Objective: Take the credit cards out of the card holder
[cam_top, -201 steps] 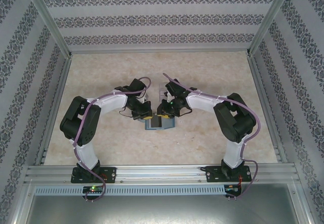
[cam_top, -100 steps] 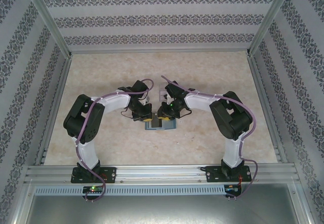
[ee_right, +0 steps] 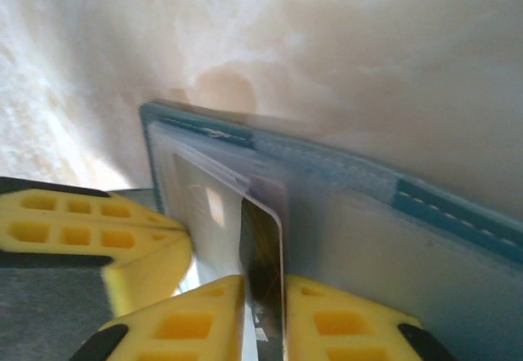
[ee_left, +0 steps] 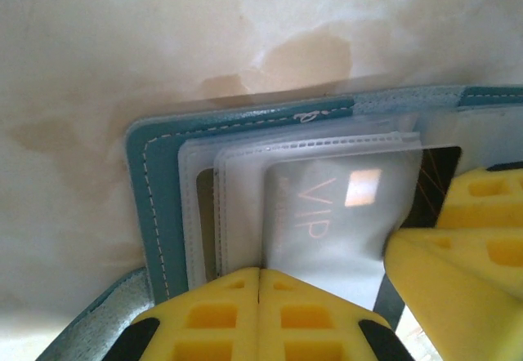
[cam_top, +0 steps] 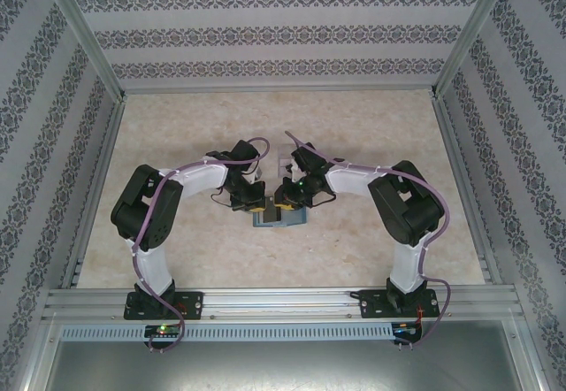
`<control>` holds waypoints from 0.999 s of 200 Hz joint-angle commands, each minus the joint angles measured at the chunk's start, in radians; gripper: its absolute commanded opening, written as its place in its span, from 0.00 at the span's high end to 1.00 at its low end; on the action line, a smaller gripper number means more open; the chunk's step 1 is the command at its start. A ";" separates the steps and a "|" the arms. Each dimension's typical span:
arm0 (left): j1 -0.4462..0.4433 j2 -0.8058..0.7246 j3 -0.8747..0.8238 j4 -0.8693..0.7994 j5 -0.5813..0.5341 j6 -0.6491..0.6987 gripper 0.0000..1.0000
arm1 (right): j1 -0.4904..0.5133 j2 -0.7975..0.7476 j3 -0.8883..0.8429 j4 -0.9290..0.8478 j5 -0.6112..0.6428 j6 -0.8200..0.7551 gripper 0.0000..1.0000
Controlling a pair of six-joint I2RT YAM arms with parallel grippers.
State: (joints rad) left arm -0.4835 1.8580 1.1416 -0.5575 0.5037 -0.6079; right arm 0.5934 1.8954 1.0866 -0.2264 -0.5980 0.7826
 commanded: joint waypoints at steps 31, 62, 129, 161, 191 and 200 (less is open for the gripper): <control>-0.007 0.054 -0.013 -0.082 -0.078 0.022 0.96 | 0.003 -0.027 -0.019 0.049 -0.028 0.018 0.87; -0.007 0.052 -0.013 -0.087 -0.081 0.023 0.96 | -0.008 -0.038 -0.032 0.006 0.027 0.005 0.89; -0.007 0.050 -0.014 -0.088 -0.083 0.023 0.96 | -0.032 -0.073 -0.041 -0.109 0.116 -0.050 0.91; -0.007 0.049 -0.008 -0.094 -0.083 0.027 0.96 | -0.038 -0.079 -0.039 -0.149 0.144 -0.074 0.90; -0.008 0.040 -0.008 -0.096 -0.084 0.025 0.96 | -0.040 -0.092 -0.039 -0.168 0.157 -0.083 0.93; -0.008 0.036 -0.006 -0.097 -0.085 0.025 0.96 | -0.040 -0.099 -0.032 -0.191 0.175 -0.089 0.93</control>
State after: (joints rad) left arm -0.4854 1.8584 1.1435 -0.5587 0.5007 -0.6052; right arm 0.5648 1.8198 1.0657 -0.3130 -0.5209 0.7265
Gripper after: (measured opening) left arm 0.043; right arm 0.078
